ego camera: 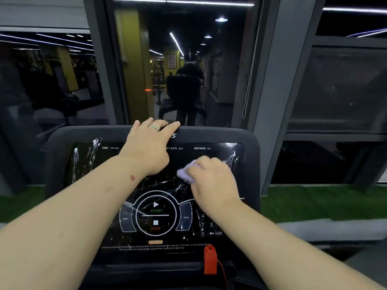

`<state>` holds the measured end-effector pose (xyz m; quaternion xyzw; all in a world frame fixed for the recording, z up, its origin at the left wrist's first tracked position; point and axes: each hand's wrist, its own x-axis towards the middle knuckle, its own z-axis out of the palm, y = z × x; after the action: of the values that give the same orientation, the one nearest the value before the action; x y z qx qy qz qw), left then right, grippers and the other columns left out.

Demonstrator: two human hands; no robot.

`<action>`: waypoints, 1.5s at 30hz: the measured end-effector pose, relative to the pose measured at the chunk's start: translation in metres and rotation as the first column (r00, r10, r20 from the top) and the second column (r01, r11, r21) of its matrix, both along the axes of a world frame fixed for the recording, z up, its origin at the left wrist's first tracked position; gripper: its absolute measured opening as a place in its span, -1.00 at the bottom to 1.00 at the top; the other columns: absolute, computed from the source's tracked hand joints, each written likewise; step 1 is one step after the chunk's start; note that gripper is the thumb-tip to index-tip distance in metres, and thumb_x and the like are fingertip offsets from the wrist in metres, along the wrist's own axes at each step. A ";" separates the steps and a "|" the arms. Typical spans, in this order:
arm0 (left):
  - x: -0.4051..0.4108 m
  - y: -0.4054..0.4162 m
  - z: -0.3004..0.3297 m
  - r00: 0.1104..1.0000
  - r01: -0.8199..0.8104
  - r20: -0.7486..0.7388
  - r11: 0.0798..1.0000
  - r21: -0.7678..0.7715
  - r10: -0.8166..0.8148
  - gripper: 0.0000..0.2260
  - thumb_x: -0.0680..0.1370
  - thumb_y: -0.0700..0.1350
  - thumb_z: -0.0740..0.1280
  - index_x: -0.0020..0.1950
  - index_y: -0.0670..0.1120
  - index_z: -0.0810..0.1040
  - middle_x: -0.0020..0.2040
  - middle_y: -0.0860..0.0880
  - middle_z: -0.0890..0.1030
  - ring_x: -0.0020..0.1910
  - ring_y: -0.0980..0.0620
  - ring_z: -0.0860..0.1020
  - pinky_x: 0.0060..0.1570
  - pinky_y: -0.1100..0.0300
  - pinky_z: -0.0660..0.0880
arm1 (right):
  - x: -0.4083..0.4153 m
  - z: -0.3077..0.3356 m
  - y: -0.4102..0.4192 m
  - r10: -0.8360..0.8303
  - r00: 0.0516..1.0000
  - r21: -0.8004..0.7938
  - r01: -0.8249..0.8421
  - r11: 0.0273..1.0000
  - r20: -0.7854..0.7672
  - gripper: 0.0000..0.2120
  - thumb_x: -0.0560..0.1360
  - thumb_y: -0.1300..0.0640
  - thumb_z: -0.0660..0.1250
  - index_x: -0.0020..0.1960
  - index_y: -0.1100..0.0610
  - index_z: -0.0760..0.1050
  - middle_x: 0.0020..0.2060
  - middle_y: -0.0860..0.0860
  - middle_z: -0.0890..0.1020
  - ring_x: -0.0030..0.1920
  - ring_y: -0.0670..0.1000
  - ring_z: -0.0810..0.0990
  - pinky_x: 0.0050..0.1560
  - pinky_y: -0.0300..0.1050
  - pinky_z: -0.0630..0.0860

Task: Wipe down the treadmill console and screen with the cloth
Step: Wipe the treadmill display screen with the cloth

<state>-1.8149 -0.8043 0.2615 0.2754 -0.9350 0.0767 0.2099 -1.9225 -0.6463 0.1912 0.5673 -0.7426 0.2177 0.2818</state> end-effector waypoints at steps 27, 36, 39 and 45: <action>0.006 0.002 -0.001 0.999 0.015 0.032 0.997 -0.076 -0.013 -0.27 0.56 -0.09 0.22 0.65 0.18 -0.06 0.62 -0.02 0.18 0.60 -0.18 0.08 0.58 -0.19 -0.04 | -0.033 0.025 0.014 -0.357 0.885 -0.184 0.420 0.889 0.298 -0.82 0.40 0.20 0.24 -0.18 0.00 0.60 -0.18 0.00 0.58 -0.17 0.15 0.56 -0.24 -0.01 0.49; -0.002 0.013 0.005 0.996 -0.002 0.093 0.998 -0.070 0.008 -0.27 0.57 -0.06 0.19 0.63 0.23 -0.14 0.65 0.04 0.09 0.58 -0.27 0.10 0.56 -0.26 -0.02 | -0.049 0.029 0.029 -0.347 0.893 -0.175 0.406 0.897 0.287 -0.84 0.40 0.23 0.26 -0.21 0.00 0.55 -0.25 -0.07 0.51 -0.20 0.12 0.51 -0.26 -0.03 0.48; -0.009 0.016 0.004 0.994 0.029 0.107 0.996 -0.086 -0.019 -0.25 0.57 -0.08 0.20 0.64 0.20 -0.15 0.66 0.02 0.07 0.61 -0.21 0.07 0.58 -0.20 -0.04 | -0.019 0.011 0.020 -0.232 0.961 -0.118 0.251 0.961 0.153 -0.80 0.28 0.31 0.30 -0.26 0.01 0.46 -0.29 -0.06 0.50 -0.28 0.16 0.49 -0.30 0.01 0.49; -0.030 0.027 0.006 0.986 0.115 0.132 0.989 -0.096 -0.102 -0.25 0.55 -0.11 0.20 0.65 0.17 -0.12 0.65 -0.02 0.09 0.61 -0.13 0.07 0.58 -0.16 -0.02 | -0.069 0.045 0.045 -0.223 0.973 -0.118 0.229 0.966 0.061 -0.82 0.33 0.31 0.37 -0.24 0.03 0.60 -0.30 0.02 0.57 -0.24 0.20 0.56 -0.28 0.06 0.56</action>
<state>-1.8450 -0.7771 0.2678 0.2073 -0.9549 0.1303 0.1681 -1.9915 -0.6013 0.2366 0.4551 -0.7939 0.2434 0.3216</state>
